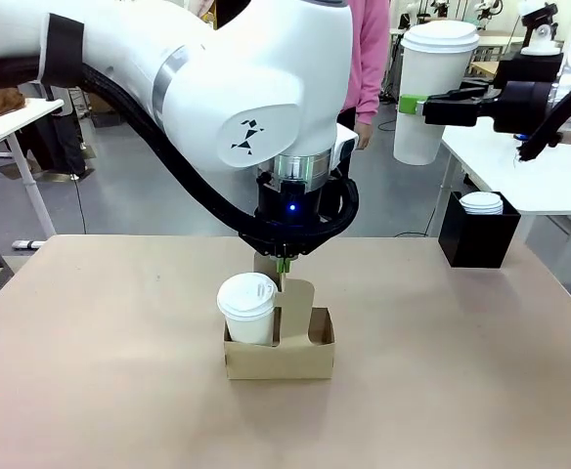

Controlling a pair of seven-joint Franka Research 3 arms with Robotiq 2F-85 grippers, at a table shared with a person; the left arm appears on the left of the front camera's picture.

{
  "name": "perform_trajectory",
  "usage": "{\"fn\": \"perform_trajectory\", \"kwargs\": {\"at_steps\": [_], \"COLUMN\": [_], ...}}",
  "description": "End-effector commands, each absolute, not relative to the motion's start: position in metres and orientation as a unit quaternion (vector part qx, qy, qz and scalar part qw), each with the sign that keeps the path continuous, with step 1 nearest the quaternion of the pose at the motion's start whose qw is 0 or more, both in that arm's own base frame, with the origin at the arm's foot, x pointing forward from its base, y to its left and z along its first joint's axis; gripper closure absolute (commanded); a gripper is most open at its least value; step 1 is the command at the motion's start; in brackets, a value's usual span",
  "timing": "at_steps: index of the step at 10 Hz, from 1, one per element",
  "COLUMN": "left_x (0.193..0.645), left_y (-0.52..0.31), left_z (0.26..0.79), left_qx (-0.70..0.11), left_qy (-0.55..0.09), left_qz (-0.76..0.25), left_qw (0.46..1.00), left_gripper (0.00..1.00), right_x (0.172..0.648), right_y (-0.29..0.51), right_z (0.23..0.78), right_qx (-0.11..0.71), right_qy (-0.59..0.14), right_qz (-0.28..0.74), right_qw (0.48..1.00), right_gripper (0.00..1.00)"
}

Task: Pour a drink into a cup and package it in a carrier.
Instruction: Insert the held 600 ml Paper Cup into the Cup Carrier.

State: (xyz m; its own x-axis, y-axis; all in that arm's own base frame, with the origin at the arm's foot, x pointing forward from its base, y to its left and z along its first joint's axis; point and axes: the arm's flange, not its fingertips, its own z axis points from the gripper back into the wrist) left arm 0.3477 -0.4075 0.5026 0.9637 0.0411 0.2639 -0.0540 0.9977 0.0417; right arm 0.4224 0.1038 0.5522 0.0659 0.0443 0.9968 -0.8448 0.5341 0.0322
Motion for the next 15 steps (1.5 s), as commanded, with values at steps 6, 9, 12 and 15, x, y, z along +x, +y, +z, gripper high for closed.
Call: {"fn": "perform_trajectory", "kwargs": {"at_steps": [6,9,12,15], "left_x": [0.343,0.333,0.341,0.354], "left_y": [-0.382,-0.343,-0.278,-0.206], "left_z": [0.526,0.567,0.587,0.582], "left_qx": [-0.006,-0.041,-0.069,-0.093], "left_qy": [-0.107,-0.104,-0.086,-0.113], "left_qz": [-0.007,-0.057,-0.195,-0.272], "left_qw": [0.994,0.992,0.975,0.951], "left_gripper": [0.38,0.0,0.0,0.0], "right_x": [0.422,0.436,0.43,0.407], "right_y": [0.104,0.109,0.125,0.151], "right_z": [0.552,0.512,0.463,0.416], "right_qx": [0.339,0.438,0.486,0.498], "right_qy": [-0.591,-0.501,-0.448,-0.414], "right_qz": [0.344,0.415,0.482,0.531], "right_qw": [0.647,0.62,0.575,0.547], "right_gripper": [0.2,0.2,0.2,0.2]}}
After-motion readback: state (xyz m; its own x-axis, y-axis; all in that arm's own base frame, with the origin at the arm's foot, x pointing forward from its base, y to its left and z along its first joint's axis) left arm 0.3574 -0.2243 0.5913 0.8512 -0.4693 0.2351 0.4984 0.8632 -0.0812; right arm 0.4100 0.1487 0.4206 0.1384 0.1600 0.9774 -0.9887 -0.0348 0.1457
